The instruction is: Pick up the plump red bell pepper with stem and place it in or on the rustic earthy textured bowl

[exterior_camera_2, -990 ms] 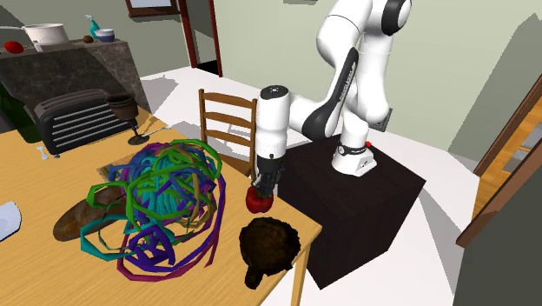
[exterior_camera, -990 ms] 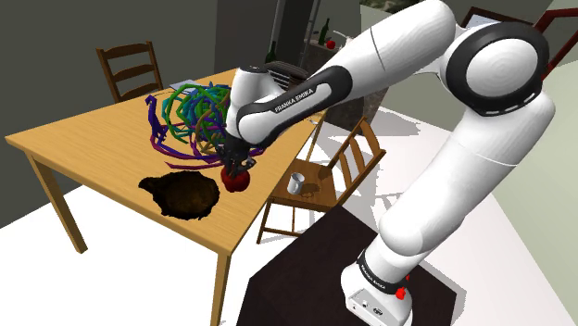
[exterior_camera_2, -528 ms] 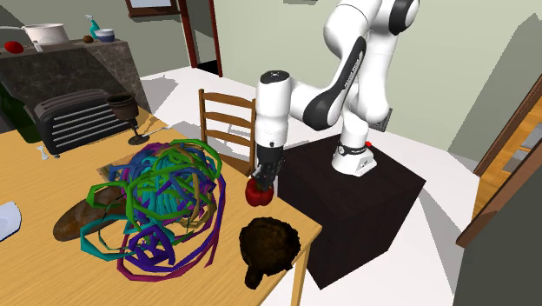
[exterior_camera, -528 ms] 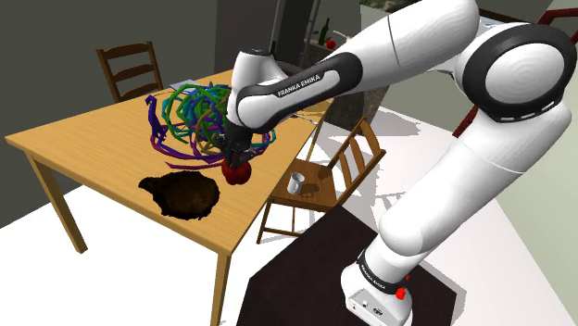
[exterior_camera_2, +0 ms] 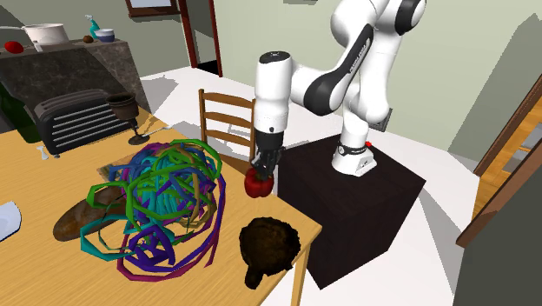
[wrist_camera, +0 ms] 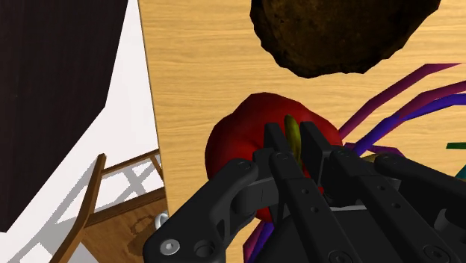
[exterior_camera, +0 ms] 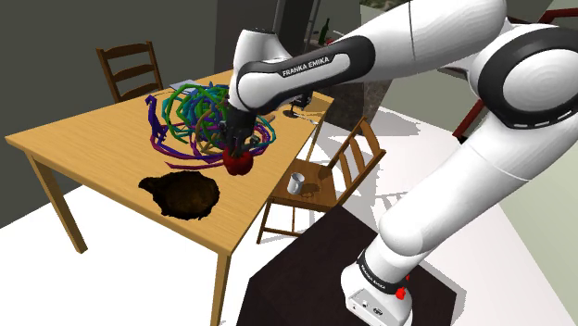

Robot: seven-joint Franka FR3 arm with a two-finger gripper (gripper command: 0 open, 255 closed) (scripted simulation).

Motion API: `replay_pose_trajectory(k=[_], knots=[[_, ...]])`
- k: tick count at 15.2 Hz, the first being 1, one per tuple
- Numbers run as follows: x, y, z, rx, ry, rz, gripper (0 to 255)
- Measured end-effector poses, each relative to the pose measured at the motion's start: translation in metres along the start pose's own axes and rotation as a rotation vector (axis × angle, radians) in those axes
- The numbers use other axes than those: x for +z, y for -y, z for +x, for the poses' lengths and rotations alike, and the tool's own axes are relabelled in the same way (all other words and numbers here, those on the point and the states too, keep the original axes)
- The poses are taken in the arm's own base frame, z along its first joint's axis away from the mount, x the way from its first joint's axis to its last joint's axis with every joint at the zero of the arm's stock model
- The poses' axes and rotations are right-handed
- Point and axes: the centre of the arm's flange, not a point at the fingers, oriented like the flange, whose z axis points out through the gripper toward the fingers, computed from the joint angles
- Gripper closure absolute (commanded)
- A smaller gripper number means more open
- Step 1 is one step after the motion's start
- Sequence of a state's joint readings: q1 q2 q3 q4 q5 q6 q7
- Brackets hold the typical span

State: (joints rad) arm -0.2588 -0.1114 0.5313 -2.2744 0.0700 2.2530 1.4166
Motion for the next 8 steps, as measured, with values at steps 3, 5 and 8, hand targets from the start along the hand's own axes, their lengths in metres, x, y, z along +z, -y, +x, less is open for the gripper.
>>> replay_pose_trajectory(k=[3,5,8], knots=[[-0.016,0.0,0.001,0.0,0.0,0.0,255],[-0.026,0.002,0.0,0.0,0.0,0.0,255],[-0.041,0.002,0.001,0.0,0.0,0.0,255]])
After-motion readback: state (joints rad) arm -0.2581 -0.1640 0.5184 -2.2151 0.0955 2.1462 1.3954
